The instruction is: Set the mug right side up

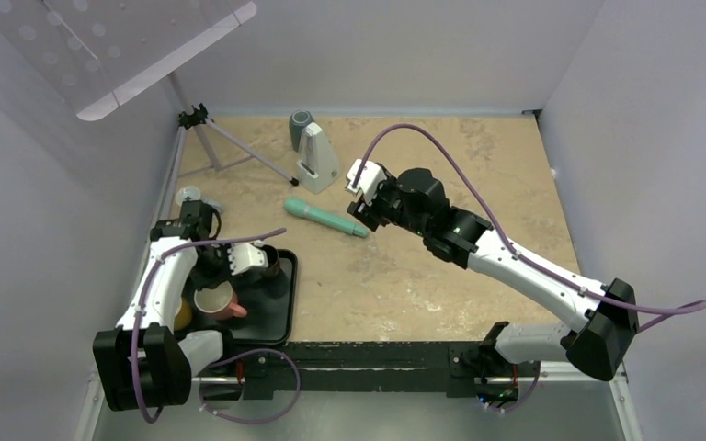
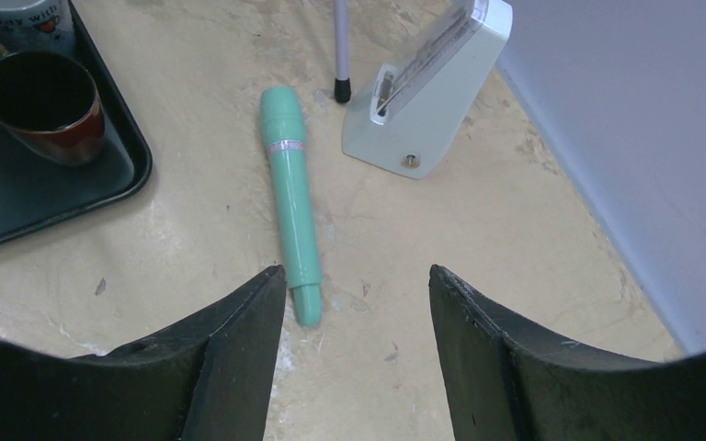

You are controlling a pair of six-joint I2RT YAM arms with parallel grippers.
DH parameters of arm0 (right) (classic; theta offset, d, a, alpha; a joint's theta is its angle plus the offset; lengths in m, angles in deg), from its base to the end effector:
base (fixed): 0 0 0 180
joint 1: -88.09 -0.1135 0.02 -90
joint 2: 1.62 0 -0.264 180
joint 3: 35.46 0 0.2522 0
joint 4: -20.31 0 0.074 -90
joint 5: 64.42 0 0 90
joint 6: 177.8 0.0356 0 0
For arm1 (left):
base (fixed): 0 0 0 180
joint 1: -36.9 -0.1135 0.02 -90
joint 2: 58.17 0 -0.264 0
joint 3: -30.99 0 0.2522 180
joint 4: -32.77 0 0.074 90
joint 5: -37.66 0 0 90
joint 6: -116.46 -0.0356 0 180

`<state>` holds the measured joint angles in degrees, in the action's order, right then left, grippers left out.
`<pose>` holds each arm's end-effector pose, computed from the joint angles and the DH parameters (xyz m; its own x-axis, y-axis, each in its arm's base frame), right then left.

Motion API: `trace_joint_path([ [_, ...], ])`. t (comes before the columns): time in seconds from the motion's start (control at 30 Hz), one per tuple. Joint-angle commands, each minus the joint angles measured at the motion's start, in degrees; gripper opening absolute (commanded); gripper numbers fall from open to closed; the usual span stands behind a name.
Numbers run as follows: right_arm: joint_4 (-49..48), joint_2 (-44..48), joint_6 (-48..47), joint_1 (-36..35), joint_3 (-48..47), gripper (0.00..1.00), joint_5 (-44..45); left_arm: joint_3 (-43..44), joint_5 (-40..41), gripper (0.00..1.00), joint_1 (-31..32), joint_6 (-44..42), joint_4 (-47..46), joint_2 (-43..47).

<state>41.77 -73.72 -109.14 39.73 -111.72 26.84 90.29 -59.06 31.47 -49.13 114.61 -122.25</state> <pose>0.1966 0.2200 0.3504 0.0828 -0.4544 -0.8869 -0.7548 0.5525 -0.3535 0.1620 0.0112 0.2208 -0.3317 0.9347 -0.1278 0.9408 0.3377 0.0280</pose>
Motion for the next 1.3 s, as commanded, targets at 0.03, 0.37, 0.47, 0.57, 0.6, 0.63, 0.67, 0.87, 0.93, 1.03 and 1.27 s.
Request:
trace_joint_path([
  [0.03, -2.43, 0.16, -1.18, 0.28, -2.68, 0.61, -1.13, 1.35, 0.64, 0.21, -1.1, -0.39, -1.94, 0.66],
  [0.37, -2.86, 0.05, -1.46, 0.64, -2.45, 0.61, -1.1, 4.0, 1.62, 0.1, -3.2, -6.25, 2.98, 0.49],
  [0.47, -2.94, -0.02, -1.53, 0.71, -2.33, 0.61, -1.11, 3.65, 3.31, 0.0, -3.84, -8.16, 2.52, 0.25],
  [0.57, -3.0, 0.02, -1.6, 0.72, -2.28, 0.61, -1.08, 3.84, 4.24, 0.0, -4.36, -9.08, 2.6, -0.66],
  [0.6, -2.99, -0.05, -1.67, 0.72, -2.28, 0.61, -1.15, 3.9, 4.44, 0.0, -4.48, -9.2, 2.57, -1.07],
  [0.63, -3.04, -0.06, -1.65, 0.72, -2.23, 0.61, -1.11, 4.0, 4.59, 0.01, -4.54, -9.22, 2.47, -1.35],
  [0.67, -3.05, -0.13, -1.64, 0.72, -2.27, 0.61, -1.15, 4.29, 4.38, 0.03, -4.58, -9.04, 2.44, -1.57],
  [0.87, -2.91, -0.11, -1.41, 0.89, -2.18, 0.61, -1.14, 13.61, -0.21, 0.4, -4.58, -4.4, 9.67, -3.5],
  [0.93, -3.18, -0.22, -1.01, 1.1, -2.25, 0.61, -1.15, 17.17, -1.38, 0.53, -4.59, -3.03, 12.65, -4.06],
  [1.03, -3.66, -0.71, -0.42, 1.24, -2.38, 0.61, -1.15, 21.92, -3.54, 0.62, -4.59, -2.1, 16.34, -4.11],
  [1.27, -4.26, -1.91, -0.02, 1.64, -3.35, 0.61, -3.01, 39.5, -13.61, 0.66, -4.59, 12.73, 19.29, -11.55],
])
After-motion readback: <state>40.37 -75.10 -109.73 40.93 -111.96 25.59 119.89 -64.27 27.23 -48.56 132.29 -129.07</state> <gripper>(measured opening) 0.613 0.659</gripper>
